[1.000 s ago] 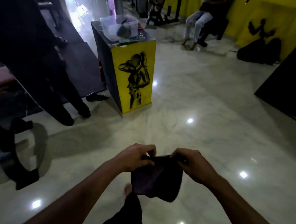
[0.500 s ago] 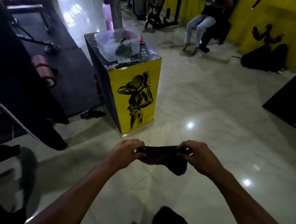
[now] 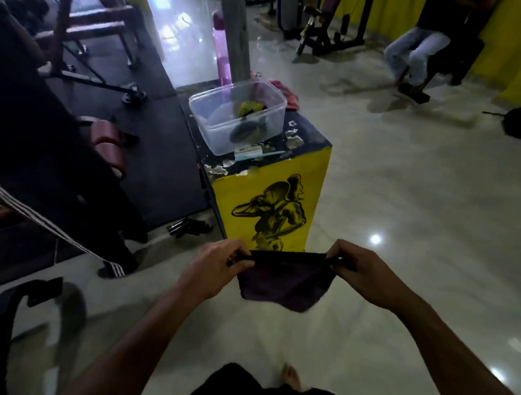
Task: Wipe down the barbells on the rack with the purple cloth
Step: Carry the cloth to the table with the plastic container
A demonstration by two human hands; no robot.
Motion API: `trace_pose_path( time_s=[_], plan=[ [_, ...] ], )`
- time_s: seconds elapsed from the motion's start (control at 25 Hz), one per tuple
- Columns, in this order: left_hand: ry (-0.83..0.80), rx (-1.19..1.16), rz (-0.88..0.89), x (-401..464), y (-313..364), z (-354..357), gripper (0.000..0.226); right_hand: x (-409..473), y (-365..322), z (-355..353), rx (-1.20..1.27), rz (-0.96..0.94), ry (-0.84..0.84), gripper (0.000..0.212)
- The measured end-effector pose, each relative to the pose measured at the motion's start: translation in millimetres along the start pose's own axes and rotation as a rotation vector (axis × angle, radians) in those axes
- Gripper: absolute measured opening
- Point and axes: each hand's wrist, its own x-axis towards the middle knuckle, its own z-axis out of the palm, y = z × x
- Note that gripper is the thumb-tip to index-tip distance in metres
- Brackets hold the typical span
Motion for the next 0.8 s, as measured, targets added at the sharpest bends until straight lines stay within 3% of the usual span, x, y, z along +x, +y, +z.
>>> trace_pose_path(
  time_s=[0.16, 0.32, 0.4, 0.48, 0.56, 0.6, 0.68, 0.72, 0.8],
  plan=[
    [0.231, -0.357, -0.155, 57, 0, -24, 0.029, 85, -26, -18, 0.158, -0.027, 0.019, 0.033],
    [0.400, -0.775, -0.101, 128, 1, -77, 0.023, 171, -65, -36, 0.565, -0.075, 0.172, 0.014],
    [0.301, -1.024, -0.108, 157, -11, -94, 0.041, 214, -75, -34, 0.666, 0.027, 0.263, 0.011],
    [0.022, -1.075, -0.385, 163, -38, -83, 0.074, 246, -66, -16, 0.653, 0.172, 0.296, 0.016],
    [-0.287, -0.998, -0.605, 159, -62, -66, 0.069, 274, -52, -1, 0.658, 0.216, 0.380, 0.016],
    [-0.338, -0.998, -0.644, 163, -71, -60, 0.061, 287, -47, 0, 0.679, 0.243, 0.438, 0.016],
    [-0.271, -1.114, -0.710, 178, -75, -57, 0.046, 297, -39, -1, 0.753, 0.325, 0.473, 0.019],
    [-0.205, -1.193, -0.735, 188, -74, -58, 0.039, 298, -32, 1, 0.856, 0.366, 0.410, 0.022],
    [-0.089, -1.250, -0.765, 213, -67, -66, 0.024, 290, -18, 11, 1.033, 0.454, 0.087, 0.047]
  ],
)
